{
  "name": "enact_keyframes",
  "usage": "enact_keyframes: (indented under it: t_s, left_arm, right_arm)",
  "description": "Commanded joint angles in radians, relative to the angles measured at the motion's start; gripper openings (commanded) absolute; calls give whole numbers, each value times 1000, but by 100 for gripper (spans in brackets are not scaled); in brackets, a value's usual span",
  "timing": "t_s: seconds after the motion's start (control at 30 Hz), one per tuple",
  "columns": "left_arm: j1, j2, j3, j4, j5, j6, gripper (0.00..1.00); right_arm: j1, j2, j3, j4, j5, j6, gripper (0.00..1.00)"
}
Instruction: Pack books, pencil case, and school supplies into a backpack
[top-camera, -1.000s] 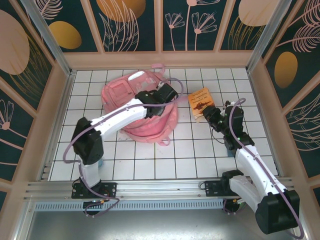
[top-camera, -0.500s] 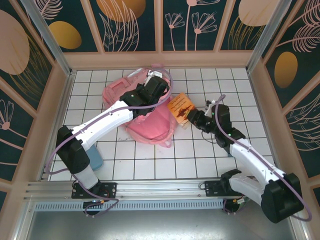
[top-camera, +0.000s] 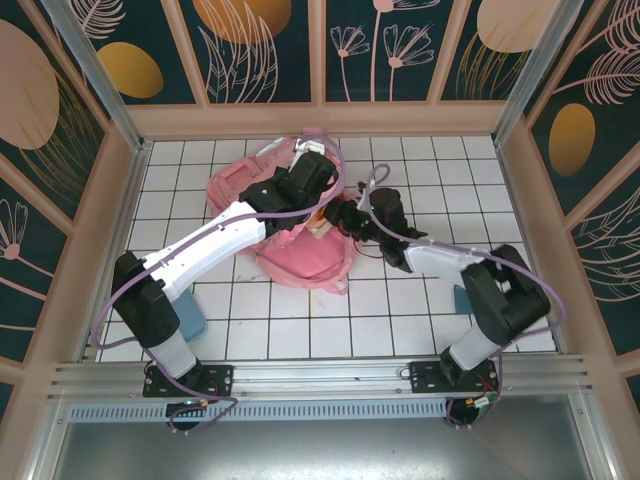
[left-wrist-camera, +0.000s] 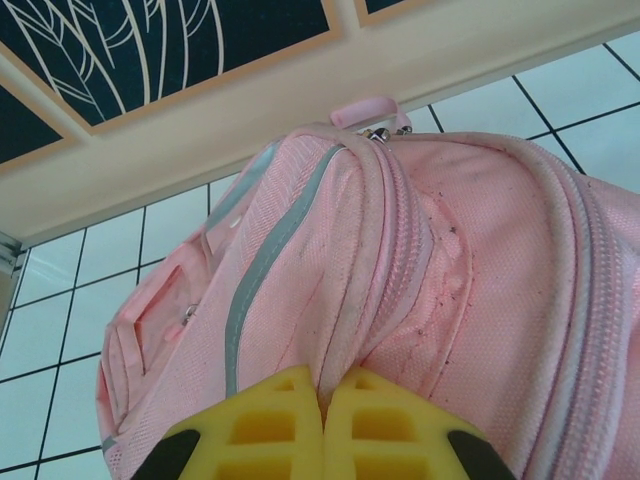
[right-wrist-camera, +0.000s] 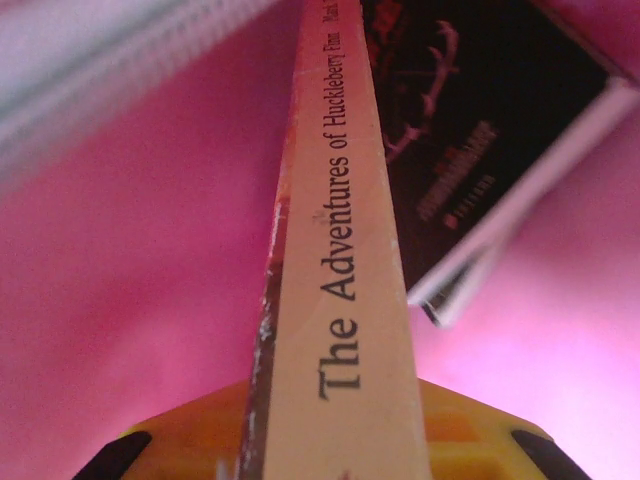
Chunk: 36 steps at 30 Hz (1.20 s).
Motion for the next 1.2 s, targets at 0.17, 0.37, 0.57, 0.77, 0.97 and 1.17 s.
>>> enact_keyframes:
  t_s: [0.17,0.37,0.57,0.77,0.97,1.17]
  left_arm:
    - [-6,-91,53,108,-28,-67,0]
    - [-3,-80,89,69,-62,-90,0]
    - [-1,-69,97,64,-38,-92,0]
    - [10,-33,148,-10,-39,-133,0]
    - [33,-27,140,-11,6,-157,0]
    - [44,-22,133,-2,38,-164,0]
  right_arm:
    - [43,210,176,249,102,101,17]
    - [58,321,182,365,178,139,16]
    - [64,419,308,331,192,130,27]
    - [62,437,359,191,150,143,60]
    - [57,307,244,86,166,131,74]
    - [35,169,136,-23,167,114,75]
